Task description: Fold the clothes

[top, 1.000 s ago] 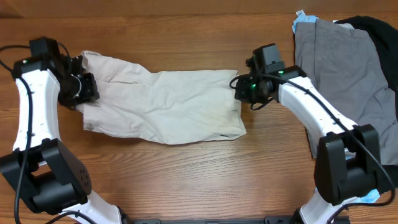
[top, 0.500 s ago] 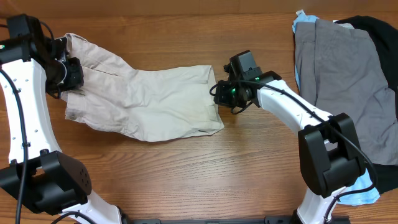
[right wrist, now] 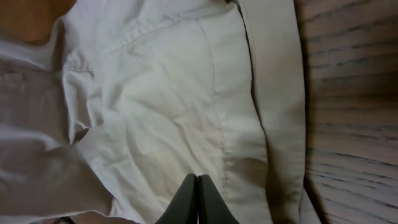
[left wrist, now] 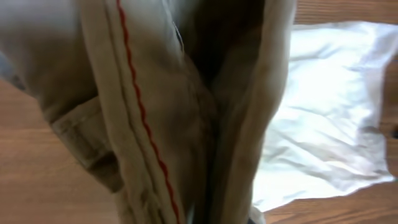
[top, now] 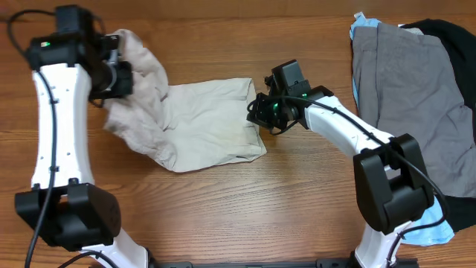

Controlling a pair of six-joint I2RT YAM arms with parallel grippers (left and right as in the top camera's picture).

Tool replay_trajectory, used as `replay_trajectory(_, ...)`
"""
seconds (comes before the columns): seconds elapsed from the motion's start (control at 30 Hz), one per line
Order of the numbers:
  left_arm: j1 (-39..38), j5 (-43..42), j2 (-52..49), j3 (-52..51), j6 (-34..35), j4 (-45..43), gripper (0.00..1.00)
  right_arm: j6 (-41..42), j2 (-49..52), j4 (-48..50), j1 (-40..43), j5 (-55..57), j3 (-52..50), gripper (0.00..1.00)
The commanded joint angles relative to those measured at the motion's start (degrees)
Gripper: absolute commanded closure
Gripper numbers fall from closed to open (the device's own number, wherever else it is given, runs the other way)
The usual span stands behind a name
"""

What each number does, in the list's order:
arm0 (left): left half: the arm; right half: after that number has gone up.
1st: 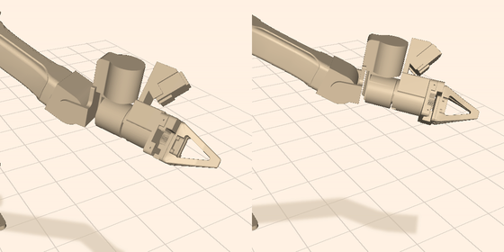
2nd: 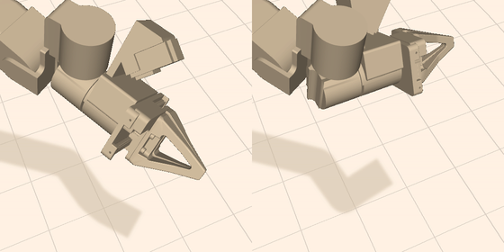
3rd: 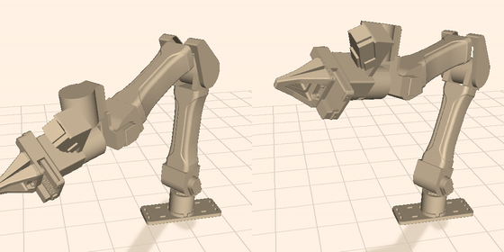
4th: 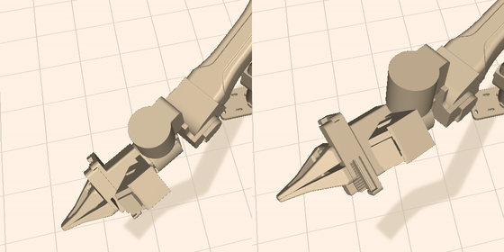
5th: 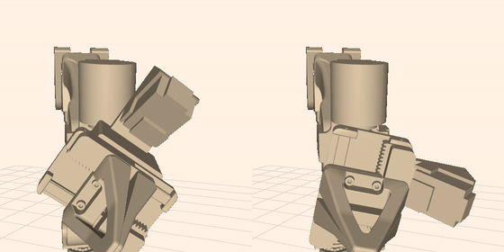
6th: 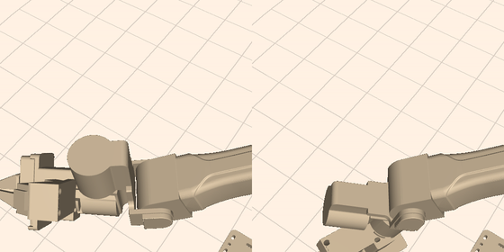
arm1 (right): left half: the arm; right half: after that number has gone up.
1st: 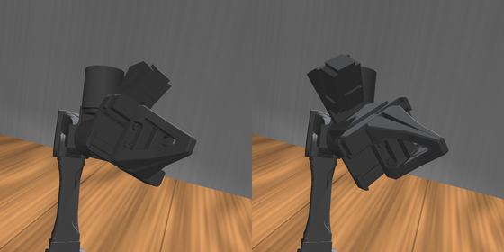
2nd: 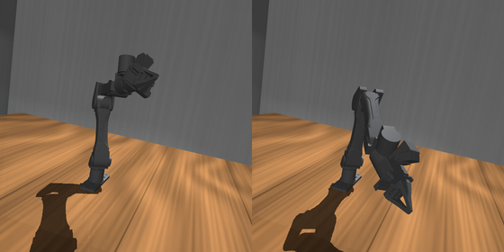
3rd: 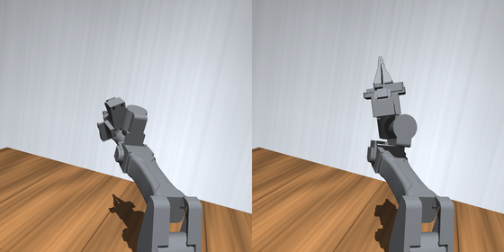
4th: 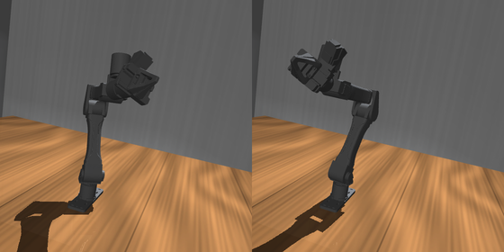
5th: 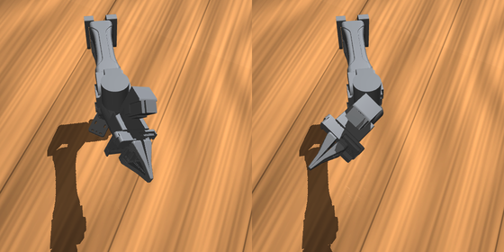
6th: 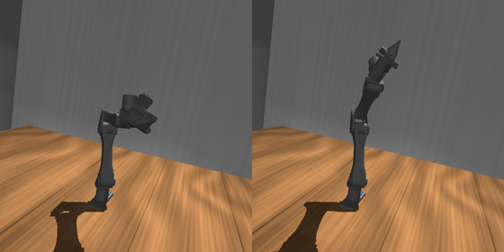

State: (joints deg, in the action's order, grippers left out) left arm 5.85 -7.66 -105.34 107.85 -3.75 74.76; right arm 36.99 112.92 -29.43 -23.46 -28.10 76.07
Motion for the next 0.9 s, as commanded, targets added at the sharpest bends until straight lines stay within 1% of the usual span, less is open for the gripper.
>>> replay_trajectory(0.0, -4.5, -1.4, 2.4, 2.0, 2.5, -1.2, 0.96, 2.8, 3.1, 0.5, -0.6, -4.2, 0.8, 0.96)
replay_trajectory(0.1, -8.2, -1.1, 2.4, 2.0, 2.7, -2.1, 0.96, 3.8, 4.7, 0.7, -0.6, -5.1, 0.8, 0.96)
replay_trajectory(0.2, -13.7, -0.4, 2.1, 2.0, 2.7, -3.7, 0.96, 5.1, 5.8, 0.9, -0.6, -5.5, 0.8, 0.96)
replay_trajectory(0.3, -16.7, 3.3, 1.3, 1.8, 3.9, -3.9, 0.96, 5.1, 5.8, 0.9, -0.6, -5.5, 0.8, 0.96)
replay_trajectory(0.7, -24.1, 3.6, -8.2, 1.3, 4.2, -5.2, 0.96, 5.1, 5.8, 1.6, -0.6, -5.5, 0.8, 0.96)
replay_trajectory(0.87, -25.1, 3.1, -12.4, 1.3, 7.2, -6.9, 0.96, 5.1, 5.8, 1.6, -0.6, -5.5, 0.8, 0.96)
